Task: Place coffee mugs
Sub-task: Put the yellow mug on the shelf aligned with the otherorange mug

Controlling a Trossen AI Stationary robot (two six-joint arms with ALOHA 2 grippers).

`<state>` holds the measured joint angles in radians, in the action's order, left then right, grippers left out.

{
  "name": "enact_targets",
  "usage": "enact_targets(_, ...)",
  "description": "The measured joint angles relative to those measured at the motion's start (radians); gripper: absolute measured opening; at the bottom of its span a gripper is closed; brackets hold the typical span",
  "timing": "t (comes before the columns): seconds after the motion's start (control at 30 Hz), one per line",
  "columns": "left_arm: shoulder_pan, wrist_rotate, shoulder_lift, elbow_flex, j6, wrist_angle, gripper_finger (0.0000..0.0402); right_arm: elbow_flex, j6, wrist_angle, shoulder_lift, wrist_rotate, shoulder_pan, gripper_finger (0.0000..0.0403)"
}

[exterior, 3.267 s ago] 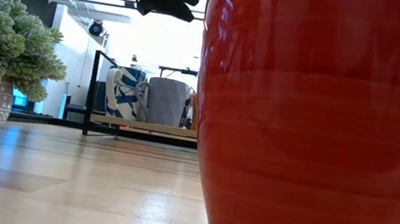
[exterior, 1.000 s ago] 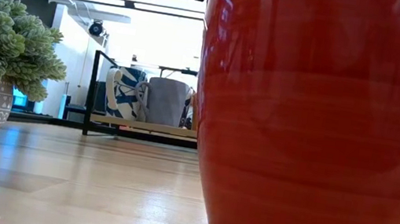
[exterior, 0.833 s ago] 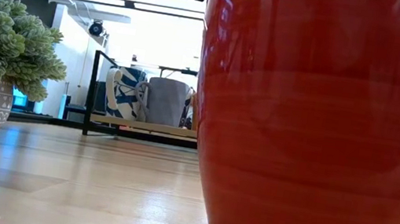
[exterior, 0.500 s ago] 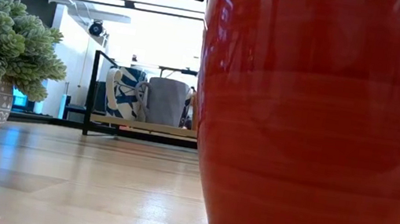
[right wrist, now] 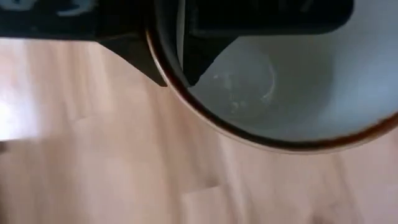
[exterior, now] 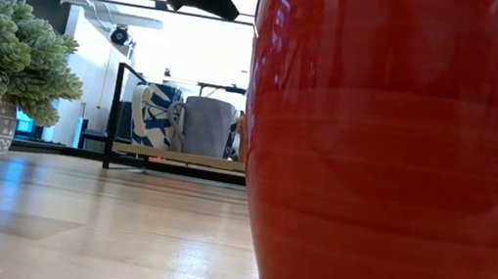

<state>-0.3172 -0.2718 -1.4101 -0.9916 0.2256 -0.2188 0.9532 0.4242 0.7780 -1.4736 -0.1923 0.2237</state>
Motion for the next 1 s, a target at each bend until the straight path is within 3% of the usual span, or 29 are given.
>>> enact_targets(0.23, -0.006, 0.000, 0.000, 0.000, 0.079, -0.004, 0.0243, 0.028, 0.013, -0.034, 0.073, -0.083, -0.001, 0.0002)
enact_targets(0.53, -0.063, 0.000, 0.000, 0.000, 0.136, -0.074, 0.0243, 0.203, -0.051, 0.028, 0.134, -0.222, -0.040, 0.0001)
enact_targets(0.87, -0.149, -0.107, 0.000, 0.000, 0.197, -0.128, 0.0243, 0.440, -0.211, 0.040, 0.128, -0.139, -0.268, 0.0001)
enact_targets(1.0, -0.166, -0.120, 0.000, 0.000, 0.210, -0.163, 0.0243, 0.590, -0.270, 0.073, 0.067, -0.115, -0.349, 0.0000)
